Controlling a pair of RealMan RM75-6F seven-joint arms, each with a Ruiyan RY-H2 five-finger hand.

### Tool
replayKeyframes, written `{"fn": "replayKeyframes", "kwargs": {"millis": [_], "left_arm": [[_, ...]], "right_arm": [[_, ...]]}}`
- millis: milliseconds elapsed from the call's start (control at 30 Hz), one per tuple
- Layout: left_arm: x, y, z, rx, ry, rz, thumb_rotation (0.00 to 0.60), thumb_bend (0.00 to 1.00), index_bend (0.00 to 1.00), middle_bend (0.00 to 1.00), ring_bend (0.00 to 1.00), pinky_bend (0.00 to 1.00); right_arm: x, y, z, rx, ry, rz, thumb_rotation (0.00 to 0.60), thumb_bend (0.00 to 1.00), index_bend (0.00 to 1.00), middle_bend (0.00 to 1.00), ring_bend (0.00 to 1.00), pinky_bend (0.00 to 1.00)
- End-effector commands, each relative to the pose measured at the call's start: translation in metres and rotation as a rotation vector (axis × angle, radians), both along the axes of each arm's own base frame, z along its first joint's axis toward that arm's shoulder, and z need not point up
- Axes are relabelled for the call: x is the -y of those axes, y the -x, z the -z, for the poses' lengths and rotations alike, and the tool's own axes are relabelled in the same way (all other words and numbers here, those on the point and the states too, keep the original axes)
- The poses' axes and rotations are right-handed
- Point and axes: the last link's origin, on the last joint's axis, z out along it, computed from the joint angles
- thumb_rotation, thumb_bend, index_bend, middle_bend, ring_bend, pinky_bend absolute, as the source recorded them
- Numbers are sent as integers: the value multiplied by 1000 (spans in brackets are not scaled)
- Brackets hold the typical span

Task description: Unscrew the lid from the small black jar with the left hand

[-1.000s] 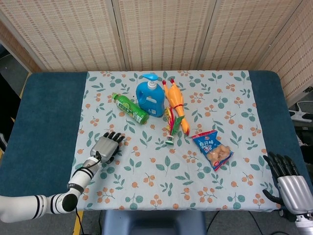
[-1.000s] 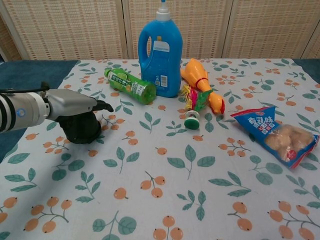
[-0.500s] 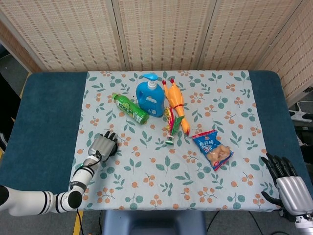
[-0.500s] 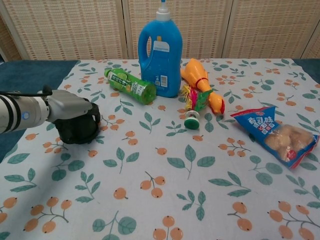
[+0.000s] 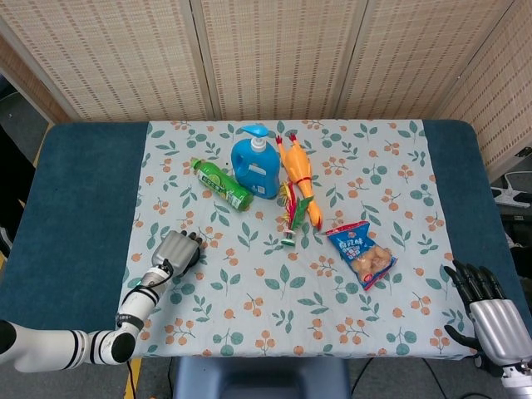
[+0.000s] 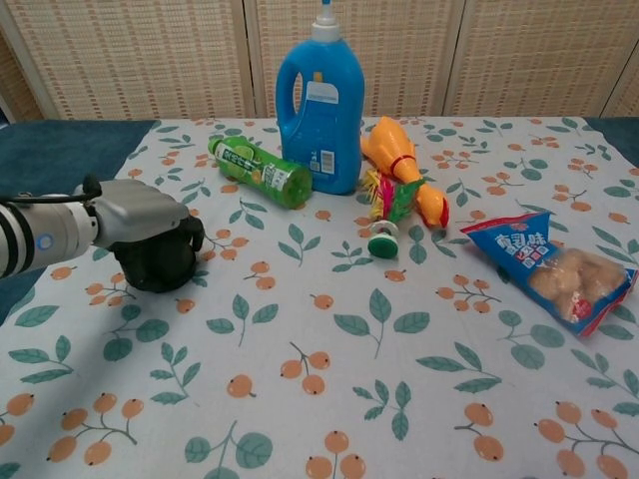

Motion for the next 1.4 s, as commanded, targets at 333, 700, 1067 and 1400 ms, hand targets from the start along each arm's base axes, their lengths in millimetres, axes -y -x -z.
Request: {"fn": "replayKeyframes", "kwargs": {"millis": [333,700,1067,1400], "left_arm": [[-1,6,-46,86,-153,-6,600,656,771,728,617,823],[21,-38,-130,244,-249,55,600,703,780,744,628,834],[4,21,-59,64,-121,-67,600,692,784,749,630,834],[34,-69,-183,252,-321,101,600,687,785,749,630,833]], "right_arm": [[-2,0,1,-3,-4,-2,600,66,0,0,0,0],[0,0,3,-10,-13,6,600,65,0,0,0,0],[-4,-3,15,-20,-84,-10,600,66,0,0,0,0],[-7,-3,5,-4,-45,-12,600,66,0,0,0,0]]}}
